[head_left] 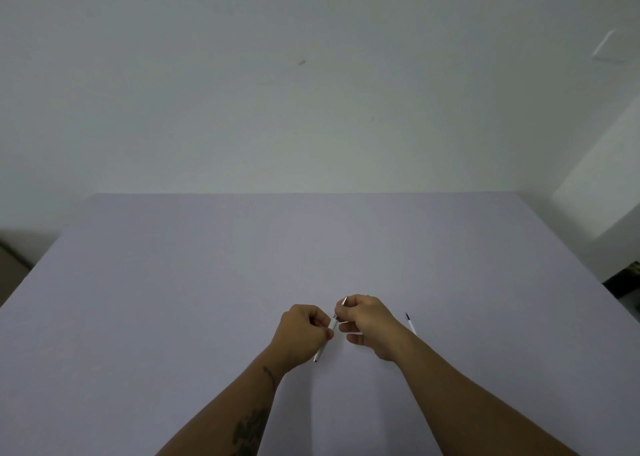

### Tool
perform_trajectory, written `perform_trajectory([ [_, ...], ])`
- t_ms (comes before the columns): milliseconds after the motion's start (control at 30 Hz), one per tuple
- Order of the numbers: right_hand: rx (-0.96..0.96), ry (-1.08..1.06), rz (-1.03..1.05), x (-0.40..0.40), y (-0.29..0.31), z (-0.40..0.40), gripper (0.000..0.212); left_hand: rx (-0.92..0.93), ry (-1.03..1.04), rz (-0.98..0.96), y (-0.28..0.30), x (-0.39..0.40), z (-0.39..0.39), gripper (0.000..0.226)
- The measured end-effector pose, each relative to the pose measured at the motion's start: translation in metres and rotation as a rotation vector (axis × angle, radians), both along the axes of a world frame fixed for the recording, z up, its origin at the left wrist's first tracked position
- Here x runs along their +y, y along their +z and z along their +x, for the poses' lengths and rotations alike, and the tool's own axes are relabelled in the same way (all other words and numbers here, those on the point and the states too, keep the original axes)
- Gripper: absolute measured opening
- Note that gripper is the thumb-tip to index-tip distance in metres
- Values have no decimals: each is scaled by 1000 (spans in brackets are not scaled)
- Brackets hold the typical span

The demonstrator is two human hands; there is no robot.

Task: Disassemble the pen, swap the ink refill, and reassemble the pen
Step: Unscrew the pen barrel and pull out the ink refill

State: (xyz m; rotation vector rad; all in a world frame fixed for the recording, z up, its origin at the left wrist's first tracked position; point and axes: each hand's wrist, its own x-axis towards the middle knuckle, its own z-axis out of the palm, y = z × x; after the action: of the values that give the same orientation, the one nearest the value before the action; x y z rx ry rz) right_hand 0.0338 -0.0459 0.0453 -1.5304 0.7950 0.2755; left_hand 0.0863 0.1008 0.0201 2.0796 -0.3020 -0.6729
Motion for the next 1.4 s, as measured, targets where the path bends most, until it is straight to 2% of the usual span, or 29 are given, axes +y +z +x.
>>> perform_trajectory([
  [100, -1, -1, -28, 0, 1, -1, 11, 1, -9, 2, 1, 0, -1, 16],
  [300, -1, -9, 5, 0, 6, -3, 25, -10, -13, -2, 4, 0, -2, 15],
  [600, 5, -26, 7, 0, 4, -5, 14, -12, -28, 1, 8, 0, -4, 13],
  [900, 14, -41, 72, 0, 1, -8, 19, -20, -29, 8, 6, 2, -5, 17],
  [1033, 14, -46, 29, 0, -2, -8, 12, -11, -34, 20, 5, 1, -5, 13],
  [1200, 5, -52, 41, -1, 2, -7, 22, -10, -40, 23, 4, 1, -6, 15],
  [1400, -3, -75, 37, -1, -2, -9, 14, -10, -41, 30, 2, 0, -6, 14],
])
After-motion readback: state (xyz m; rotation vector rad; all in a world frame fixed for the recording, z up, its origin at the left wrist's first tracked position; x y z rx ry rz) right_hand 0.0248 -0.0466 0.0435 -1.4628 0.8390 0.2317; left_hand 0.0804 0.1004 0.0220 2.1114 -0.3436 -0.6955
